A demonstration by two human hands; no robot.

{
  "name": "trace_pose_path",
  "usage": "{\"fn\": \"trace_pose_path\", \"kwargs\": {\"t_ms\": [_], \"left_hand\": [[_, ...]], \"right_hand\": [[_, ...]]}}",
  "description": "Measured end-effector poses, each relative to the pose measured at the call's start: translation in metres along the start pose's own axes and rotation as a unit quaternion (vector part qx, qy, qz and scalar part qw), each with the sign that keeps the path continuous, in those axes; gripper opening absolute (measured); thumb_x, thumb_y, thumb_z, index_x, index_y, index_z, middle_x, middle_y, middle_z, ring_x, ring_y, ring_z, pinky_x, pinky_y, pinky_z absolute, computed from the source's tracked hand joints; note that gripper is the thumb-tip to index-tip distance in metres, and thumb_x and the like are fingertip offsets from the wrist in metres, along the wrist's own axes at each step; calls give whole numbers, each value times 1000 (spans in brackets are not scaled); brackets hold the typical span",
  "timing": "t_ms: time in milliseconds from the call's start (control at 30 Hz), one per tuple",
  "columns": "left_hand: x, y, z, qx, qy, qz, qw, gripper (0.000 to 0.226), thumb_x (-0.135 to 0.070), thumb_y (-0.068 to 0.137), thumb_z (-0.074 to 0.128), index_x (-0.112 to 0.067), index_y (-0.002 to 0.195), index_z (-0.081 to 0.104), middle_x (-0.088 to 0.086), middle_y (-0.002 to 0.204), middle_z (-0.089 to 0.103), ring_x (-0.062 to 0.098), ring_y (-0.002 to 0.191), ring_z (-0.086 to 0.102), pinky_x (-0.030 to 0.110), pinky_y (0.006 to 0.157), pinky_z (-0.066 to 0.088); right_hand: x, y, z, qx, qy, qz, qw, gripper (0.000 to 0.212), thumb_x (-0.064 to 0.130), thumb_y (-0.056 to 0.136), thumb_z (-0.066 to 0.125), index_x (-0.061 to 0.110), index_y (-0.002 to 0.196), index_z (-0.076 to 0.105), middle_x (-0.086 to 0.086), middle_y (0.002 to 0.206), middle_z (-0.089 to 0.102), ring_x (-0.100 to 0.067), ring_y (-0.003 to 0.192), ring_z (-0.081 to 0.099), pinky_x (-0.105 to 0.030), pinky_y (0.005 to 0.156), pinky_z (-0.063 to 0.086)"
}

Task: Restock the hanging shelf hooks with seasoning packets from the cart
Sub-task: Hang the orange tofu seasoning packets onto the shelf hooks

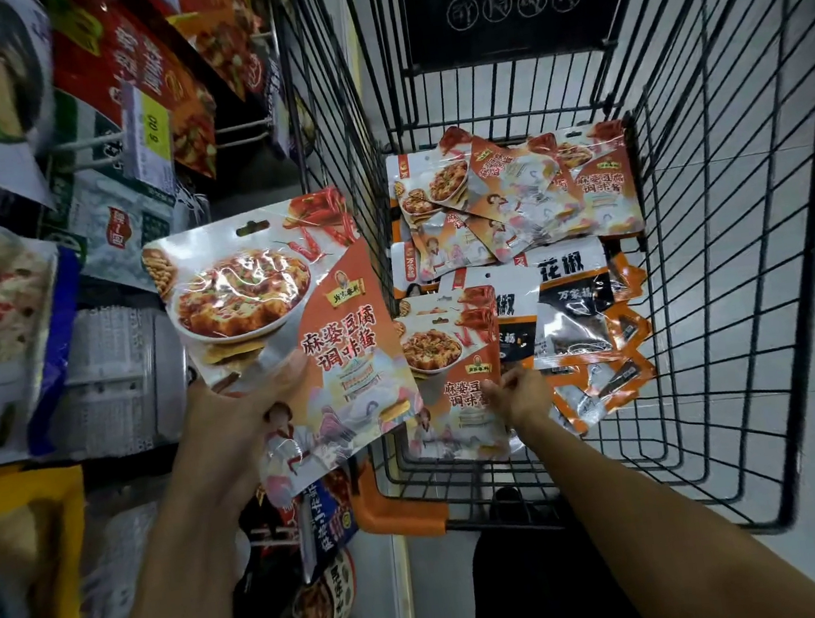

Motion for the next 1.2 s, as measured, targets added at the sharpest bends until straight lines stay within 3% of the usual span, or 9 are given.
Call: {"fn": "trace_pose_path", "kwargs": {"t_ms": [100,200,367,400,533,633,833,1133,1200], "left_hand": [[0,-1,0,1,0,-4,1000,8,-4,77,71,-10,79,66,-7,59,70,4,44,61,14,43,46],[0,-3,0,-3,-4,5,1000,11,-2,76,70,-11,77,64,-9,58,68,2,42,59,13,41,44],[-2,-6,6,17,-20,4,1000,11,-7,74,71,-10,83,66,-6,61,70,3,46,62,15,45,48],[-1,-6,7,21,-22,3,1000,11,-6,74,71,-10,84,65,-6,62,71,3,47,63,15,45,49],[2,-4,11,26,-28,-13,999,29,-10,71,74,-7,99,67,0,77,75,12,60,70,22,51,54],[3,-5,13,25,-26,-9,999,31,-7,73,72,-7,102,64,-2,77,75,10,59,70,21,50,54],[8,-3,13,10,-25,-17,999,15,-1,81,68,-13,89,65,-3,67,74,7,52,67,18,44,51],[3,-8,21,35,-64,-56,996,24,-8,68,75,-12,91,70,8,90,76,22,77,73,29,58,58],[0,-14,22,39,-74,-58,995,29,-9,66,75,-11,94,69,9,93,75,23,80,73,31,59,58]], "right_hand": [[1,0,-1,8,-15,-22,1000,11,14,88,66,5,83,66,-14,92,70,-26,83,65,-33,74,52],[0,1,-14,-22,-21,-37,999,20,12,93,60,-1,103,71,-17,95,72,-28,86,66,-35,76,54],[5,0,-57,-147,25,-59,987,23,10,95,55,-4,106,69,-19,93,71,-28,79,64,-13,60,43],[5,1,-64,-158,52,-60,984,23,12,95,55,-4,105,69,-19,93,71,-30,82,65,-15,59,43],[-10,14,-69,-67,148,4,987,29,21,85,71,-2,103,67,-15,96,70,-31,89,67,-40,82,54],[-23,13,-59,20,183,59,981,36,12,71,82,-1,100,65,-11,92,68,-28,86,67,-38,80,55],[-28,11,-51,57,203,93,973,24,4,67,82,9,80,62,-11,87,71,-26,74,69,-35,67,56],[-7,-16,-79,89,267,62,957,25,11,71,82,6,89,65,-10,86,73,-24,74,71,-31,59,57],[4,-25,-90,90,305,41,947,23,10,73,80,6,88,64,-11,88,72,-27,76,72,-37,64,58]]}}
Point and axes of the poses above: each hand's wrist, its own y-axis towards the middle knuckle, its own z-axis out of the palm, x = y × z, the point moved 7 cm from there along y, towards the middle knuckle
